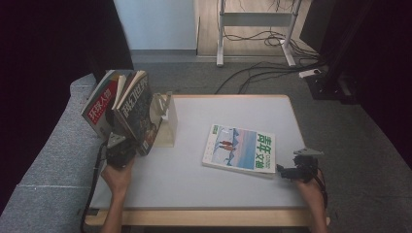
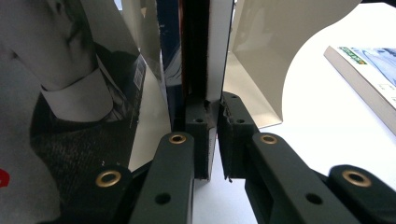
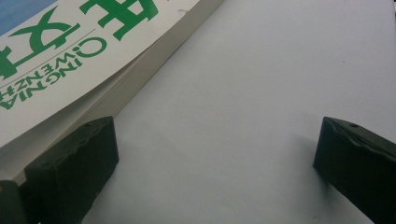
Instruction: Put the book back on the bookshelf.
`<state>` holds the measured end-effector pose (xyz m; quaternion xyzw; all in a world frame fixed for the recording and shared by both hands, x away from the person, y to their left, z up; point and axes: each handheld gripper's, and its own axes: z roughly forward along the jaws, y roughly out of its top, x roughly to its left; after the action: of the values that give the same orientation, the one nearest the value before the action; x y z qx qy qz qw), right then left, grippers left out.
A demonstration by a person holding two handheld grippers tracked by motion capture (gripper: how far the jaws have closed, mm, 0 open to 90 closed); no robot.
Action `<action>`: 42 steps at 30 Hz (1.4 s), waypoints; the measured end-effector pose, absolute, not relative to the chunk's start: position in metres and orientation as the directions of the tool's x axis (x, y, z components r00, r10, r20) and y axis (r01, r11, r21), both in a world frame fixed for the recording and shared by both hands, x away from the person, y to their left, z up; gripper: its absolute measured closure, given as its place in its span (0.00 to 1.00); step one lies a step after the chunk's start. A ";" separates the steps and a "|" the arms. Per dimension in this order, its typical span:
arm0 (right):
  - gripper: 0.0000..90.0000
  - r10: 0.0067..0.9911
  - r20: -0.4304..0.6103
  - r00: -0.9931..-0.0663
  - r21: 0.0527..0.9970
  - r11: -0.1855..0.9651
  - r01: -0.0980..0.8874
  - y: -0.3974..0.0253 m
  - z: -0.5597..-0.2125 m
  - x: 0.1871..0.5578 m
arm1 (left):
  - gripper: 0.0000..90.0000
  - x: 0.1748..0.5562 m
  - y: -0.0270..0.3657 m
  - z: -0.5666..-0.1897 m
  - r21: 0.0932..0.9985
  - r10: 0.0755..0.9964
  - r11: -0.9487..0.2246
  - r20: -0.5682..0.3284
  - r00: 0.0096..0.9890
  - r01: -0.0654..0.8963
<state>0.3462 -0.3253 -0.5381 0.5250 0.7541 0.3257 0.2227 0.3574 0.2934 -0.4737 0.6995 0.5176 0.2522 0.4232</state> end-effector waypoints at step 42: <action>0.00 0.937 0.006 -0.349 0.726 0.237 0.646 -0.325 -0.538 0.346 | 0.11 0.335 0.213 -0.484 0.752 0.718 -0.447 -0.021 0.695 0.484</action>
<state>0.3461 -0.3253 -0.5381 0.5249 0.7540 0.3258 0.2231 0.3346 0.2130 -0.4842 0.8367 0.3593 0.1525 0.3842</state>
